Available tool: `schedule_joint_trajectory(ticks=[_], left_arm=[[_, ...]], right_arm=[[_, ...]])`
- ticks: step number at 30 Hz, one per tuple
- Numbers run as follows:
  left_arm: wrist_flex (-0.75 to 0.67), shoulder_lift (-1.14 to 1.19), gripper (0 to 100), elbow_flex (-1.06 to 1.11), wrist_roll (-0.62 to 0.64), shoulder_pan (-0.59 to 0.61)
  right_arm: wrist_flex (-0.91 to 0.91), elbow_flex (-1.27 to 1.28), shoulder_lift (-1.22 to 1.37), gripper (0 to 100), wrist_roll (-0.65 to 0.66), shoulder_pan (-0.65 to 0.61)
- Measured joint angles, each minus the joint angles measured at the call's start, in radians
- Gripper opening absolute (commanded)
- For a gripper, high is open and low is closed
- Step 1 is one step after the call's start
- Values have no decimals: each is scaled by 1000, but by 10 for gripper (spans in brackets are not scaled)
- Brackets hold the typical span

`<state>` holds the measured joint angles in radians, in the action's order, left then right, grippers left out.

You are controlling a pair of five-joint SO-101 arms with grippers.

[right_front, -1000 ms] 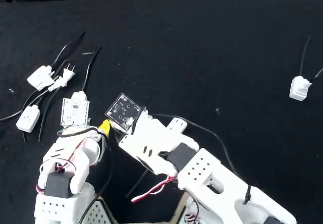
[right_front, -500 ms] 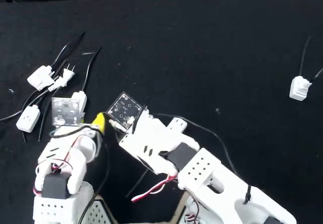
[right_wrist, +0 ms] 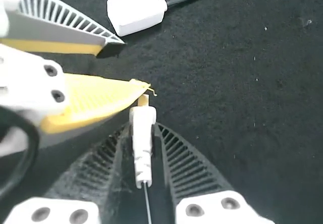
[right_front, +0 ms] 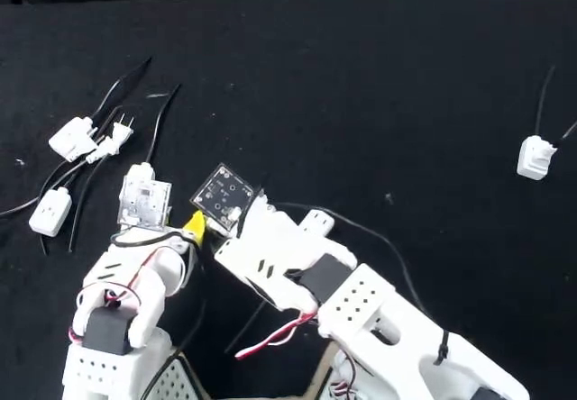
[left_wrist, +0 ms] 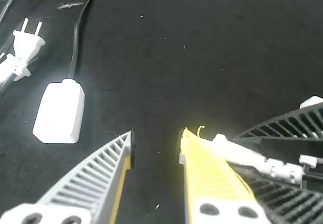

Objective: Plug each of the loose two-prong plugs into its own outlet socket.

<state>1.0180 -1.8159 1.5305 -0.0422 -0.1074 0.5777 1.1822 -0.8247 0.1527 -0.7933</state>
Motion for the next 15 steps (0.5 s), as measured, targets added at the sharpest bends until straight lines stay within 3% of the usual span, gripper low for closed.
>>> schedule_joint_trajectory(ticks=[9,15], left_arm=[[25,6,170,0,0,115],[40,6,170,0,0,115]], right_arm=[[354,-242,14,11,100,305],[697,-540,262,11,193,414]])
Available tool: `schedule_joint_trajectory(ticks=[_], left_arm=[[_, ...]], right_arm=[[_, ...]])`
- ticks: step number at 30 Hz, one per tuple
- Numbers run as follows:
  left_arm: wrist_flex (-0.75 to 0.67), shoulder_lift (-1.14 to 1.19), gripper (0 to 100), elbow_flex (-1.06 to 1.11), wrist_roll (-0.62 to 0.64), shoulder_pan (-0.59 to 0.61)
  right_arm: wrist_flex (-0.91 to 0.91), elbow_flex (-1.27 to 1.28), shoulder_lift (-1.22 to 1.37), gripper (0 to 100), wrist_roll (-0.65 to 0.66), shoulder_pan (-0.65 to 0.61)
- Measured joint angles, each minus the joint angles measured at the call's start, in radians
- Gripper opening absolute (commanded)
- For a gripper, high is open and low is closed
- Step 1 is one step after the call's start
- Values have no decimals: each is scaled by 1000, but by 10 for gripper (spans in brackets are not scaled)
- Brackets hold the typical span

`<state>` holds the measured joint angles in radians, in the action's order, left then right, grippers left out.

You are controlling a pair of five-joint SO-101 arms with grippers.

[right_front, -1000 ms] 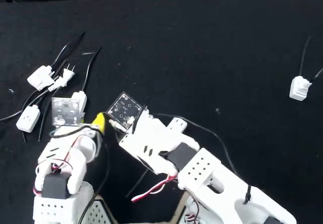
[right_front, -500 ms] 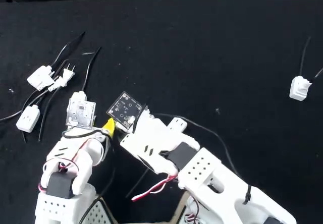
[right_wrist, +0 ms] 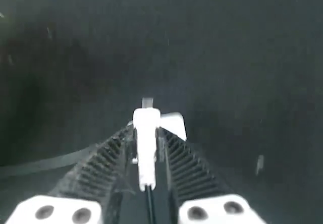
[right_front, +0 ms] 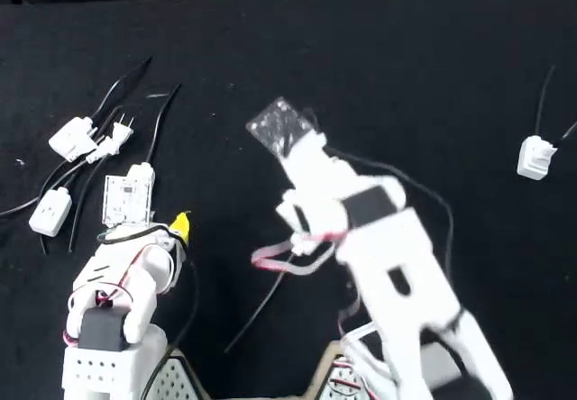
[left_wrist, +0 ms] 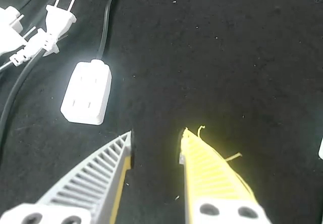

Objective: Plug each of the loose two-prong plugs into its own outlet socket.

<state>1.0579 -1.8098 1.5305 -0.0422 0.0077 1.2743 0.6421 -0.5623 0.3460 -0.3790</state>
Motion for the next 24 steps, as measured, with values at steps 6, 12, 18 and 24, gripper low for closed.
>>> schedule_joint_trajectory(ticks=[6,12,18,24], left_arm=[[0,0,170,0,0,0],[0,0,170,0,-2,0],[0,0,170,0,-2,5],[0,0,170,0,-2,5]], right_arm=[[170,-262,336,11,26,72],[247,-413,580,11,150,109],[344,-551,667,11,382,129],[364,-591,683,10,425,129]])
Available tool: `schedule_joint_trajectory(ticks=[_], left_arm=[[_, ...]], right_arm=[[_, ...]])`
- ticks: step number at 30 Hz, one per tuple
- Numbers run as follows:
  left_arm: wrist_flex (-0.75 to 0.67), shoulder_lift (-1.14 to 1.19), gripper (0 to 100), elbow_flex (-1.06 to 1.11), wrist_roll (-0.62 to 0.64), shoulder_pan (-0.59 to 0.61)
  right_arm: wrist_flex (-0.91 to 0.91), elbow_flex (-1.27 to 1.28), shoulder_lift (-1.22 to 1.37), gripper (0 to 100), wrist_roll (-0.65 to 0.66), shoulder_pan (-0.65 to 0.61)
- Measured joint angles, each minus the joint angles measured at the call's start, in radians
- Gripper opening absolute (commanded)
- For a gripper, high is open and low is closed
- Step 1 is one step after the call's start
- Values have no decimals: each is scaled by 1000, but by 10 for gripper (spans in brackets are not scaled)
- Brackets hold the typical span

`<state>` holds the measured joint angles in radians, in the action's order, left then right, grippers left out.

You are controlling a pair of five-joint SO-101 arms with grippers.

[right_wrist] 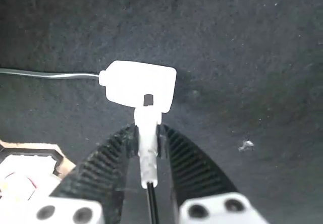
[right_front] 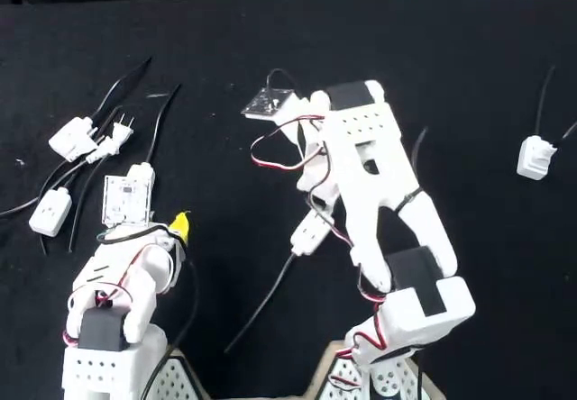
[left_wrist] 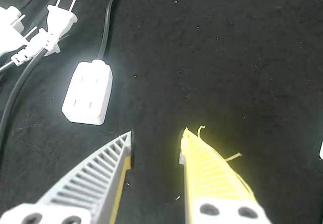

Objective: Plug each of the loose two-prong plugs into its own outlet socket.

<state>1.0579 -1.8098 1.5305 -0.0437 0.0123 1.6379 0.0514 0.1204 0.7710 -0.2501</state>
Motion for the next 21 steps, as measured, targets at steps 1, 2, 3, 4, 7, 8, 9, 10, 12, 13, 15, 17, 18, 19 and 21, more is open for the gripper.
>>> schedule_joint_trajectory(ticks=[1,2,3,4,7,8,9,10,12,13,15,17,18,19,21], left_arm=[[0,0,170,0,0,0],[0,0,170,0,0,0],[0,0,170,0,0,0],[0,0,170,0,0,0],[0,0,170,0,0,0],[0,0,170,0,0,0],[0,0,170,0,0,0],[0,0,170,0,0,0],[0,0,170,0,0,0],[0,0,170,0,0,0],[0,0,170,0,0,0],[0,0,170,0,0,0],[0,0,170,0,0,0],[0,0,170,0,0,0],[0,0,170,0,0,0]], right_arm=[[0,0,6,10,2,0],[0,0,8,10,2,0],[0,0,9,10,2,0],[-6,0,9,10,2,0],[-46,25,9,10,25,0],[-51,38,9,10,37,0],[-55,51,9,10,48,0],[-64,57,9,10,54,0],[-80,71,9,10,61,0],[-81,75,9,10,71,0],[-87,87,9,10,91,0],[-89,87,9,10,100,5],[-91,87,9,10,101,15],[-91,87,9,10,106,31],[-91,87,9,10,120,58]])
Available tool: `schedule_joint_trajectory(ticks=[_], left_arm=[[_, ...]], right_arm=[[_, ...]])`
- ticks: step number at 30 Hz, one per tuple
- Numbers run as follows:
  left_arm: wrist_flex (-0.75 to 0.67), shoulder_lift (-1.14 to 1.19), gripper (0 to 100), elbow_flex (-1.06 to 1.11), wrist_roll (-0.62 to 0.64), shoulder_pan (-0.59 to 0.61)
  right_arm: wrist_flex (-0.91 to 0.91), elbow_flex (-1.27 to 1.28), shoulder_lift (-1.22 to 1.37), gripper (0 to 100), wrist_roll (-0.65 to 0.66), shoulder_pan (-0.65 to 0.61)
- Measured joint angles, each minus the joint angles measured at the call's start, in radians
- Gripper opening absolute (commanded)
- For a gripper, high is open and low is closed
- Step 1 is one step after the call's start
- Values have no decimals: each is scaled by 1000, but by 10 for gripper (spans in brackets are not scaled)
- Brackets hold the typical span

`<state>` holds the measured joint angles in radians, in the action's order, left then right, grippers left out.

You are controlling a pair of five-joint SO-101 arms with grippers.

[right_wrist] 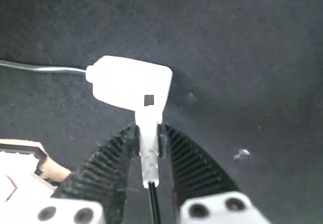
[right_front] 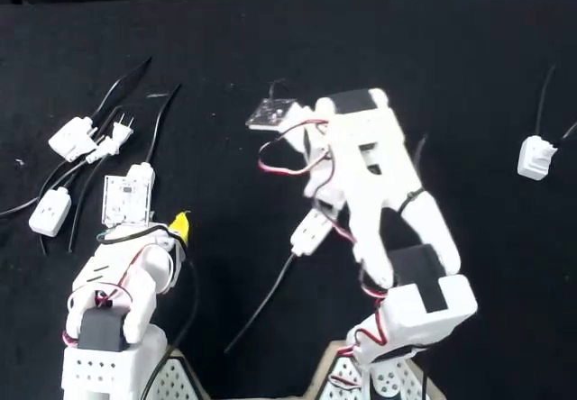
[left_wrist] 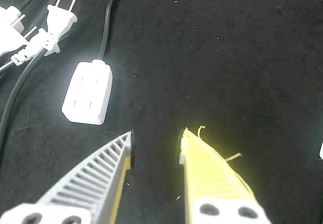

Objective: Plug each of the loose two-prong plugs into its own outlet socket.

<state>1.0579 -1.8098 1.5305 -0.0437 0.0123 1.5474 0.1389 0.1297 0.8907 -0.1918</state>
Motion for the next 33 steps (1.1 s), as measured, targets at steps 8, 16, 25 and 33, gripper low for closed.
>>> schedule_joint_trajectory(ticks=[8,16,25,33], left_arm=[[0,0,170,0,0,0],[0,0,170,0,0,0],[0,0,170,0,0,0],[0,0,169,0,0,0]], right_arm=[[-23,6,0,10,28,26],[-38,5,104,10,18,28],[-3,-15,132,10,-37,28],[89,-75,80,10,-83,-37]])
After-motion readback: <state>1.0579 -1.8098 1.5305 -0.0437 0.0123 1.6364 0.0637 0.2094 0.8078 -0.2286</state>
